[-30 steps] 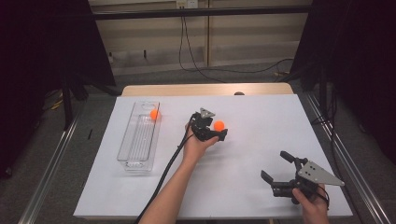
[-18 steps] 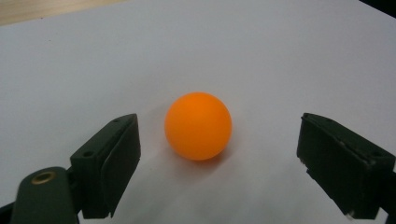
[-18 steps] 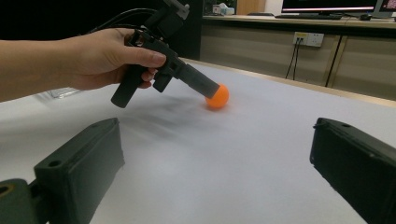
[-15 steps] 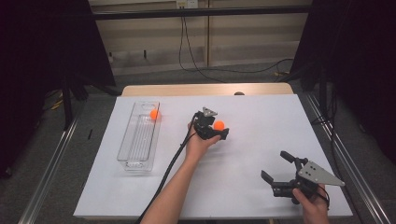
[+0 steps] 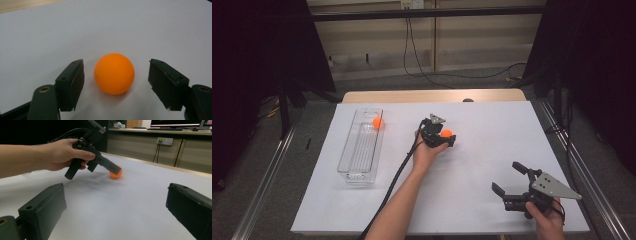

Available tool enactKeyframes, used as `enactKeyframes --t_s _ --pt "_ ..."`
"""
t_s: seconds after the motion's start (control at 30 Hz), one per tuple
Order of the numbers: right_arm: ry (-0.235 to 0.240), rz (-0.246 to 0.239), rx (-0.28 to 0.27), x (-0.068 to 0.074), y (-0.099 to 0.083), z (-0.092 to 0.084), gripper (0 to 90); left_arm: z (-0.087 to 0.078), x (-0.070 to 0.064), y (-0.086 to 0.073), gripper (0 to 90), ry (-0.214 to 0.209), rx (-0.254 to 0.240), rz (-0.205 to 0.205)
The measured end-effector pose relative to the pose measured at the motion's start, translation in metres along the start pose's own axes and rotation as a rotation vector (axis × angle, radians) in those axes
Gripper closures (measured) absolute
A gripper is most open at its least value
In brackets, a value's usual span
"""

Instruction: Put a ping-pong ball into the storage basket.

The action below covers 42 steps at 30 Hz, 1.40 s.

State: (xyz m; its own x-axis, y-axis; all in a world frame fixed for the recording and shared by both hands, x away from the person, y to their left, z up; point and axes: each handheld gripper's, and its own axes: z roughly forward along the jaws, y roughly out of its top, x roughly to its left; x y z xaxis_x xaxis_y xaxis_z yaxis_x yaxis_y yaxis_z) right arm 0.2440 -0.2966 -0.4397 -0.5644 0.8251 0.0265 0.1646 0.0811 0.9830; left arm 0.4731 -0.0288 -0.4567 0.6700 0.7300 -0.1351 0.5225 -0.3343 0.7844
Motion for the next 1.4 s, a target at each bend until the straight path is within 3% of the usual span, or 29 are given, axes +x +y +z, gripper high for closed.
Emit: enactKeyframes --t_s 0.07,0.23,0.33,0.67,0.73,0.87,1.0,1.07,1.23,1.4 --pt "-0.001 -0.001 0.001 0.000 0.000 0.000 2.2 0.002 0.001 -0.001 31.4 -0.001 0.003 -0.010" --pt "-0.003 0.002 -0.001 0.000 0.000 0.000 2.2 0.006 0.003 -0.003 35.0 0.013 0.018 0.019" --pt "-0.003 0.003 0.000 -0.001 0.000 0.000 2.2 0.007 0.004 -0.003 37.5 0.004 0.019 0.000" --pt "-0.004 0.002 0.000 -0.001 0.000 -0.001 2.2 0.009 0.004 -0.002 48.0 -0.010 0.043 0.008" --pt "-0.005 0.002 0.001 -0.001 0.000 -0.001 2.2 0.009 0.003 -0.002 50.6 -0.016 0.043 -0.011" --pt "-0.006 0.000 0.000 -0.001 0.000 -0.001 2.2 0.006 0.004 -0.002 50.9 -0.022 0.056 0.002" --pt "-0.008 0.000 0.000 0.000 0.000 -0.001 2.2 0.003 0.006 -0.003 50.9 -0.035 0.052 -0.023" --pt "-0.009 0.000 0.001 -0.001 0.000 -0.002 2.2 0.000 0.006 -0.003 50.9 -0.035 0.047 -0.014" --pt "-0.011 -0.001 0.003 -0.001 -0.001 -0.002 2.2 -0.007 0.005 -0.002 50.9 -0.076 0.039 -0.029" --pt "-0.012 -0.002 0.003 -0.001 -0.001 -0.001 2.2 -0.016 0.006 -0.004 51.0 -0.089 0.039 -0.026"
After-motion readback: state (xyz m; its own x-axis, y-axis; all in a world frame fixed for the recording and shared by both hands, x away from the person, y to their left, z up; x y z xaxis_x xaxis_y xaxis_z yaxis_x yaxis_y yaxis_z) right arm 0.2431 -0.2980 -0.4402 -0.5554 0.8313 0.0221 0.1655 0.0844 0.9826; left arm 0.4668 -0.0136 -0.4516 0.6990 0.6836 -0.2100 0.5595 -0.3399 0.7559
